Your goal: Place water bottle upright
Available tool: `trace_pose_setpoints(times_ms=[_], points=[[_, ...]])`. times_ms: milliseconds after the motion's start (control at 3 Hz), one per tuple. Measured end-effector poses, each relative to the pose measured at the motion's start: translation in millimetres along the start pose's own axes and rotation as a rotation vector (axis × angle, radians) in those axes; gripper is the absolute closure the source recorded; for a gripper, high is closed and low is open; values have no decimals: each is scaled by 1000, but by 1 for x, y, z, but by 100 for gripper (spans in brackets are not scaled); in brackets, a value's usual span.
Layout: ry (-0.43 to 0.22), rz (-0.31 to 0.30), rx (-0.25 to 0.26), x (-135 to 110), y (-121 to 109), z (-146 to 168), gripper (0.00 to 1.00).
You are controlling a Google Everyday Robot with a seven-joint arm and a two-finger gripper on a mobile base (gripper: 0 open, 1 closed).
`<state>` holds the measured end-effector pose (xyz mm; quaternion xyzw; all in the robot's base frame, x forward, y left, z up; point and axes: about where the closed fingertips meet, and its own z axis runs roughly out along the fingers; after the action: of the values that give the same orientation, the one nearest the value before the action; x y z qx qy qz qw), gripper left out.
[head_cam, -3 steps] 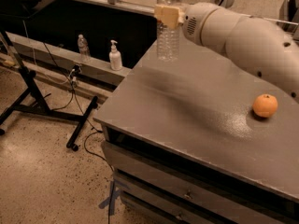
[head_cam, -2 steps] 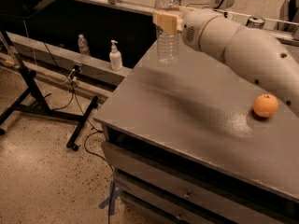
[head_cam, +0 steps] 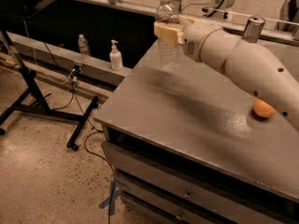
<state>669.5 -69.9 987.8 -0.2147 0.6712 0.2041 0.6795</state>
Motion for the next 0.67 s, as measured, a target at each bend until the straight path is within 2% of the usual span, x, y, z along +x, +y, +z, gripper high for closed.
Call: trace_pose_setpoints(times_ms=[333,667], points=[[0,1,0,0,0,0,100],[-27,-1,-10,3,2,-3,100]])
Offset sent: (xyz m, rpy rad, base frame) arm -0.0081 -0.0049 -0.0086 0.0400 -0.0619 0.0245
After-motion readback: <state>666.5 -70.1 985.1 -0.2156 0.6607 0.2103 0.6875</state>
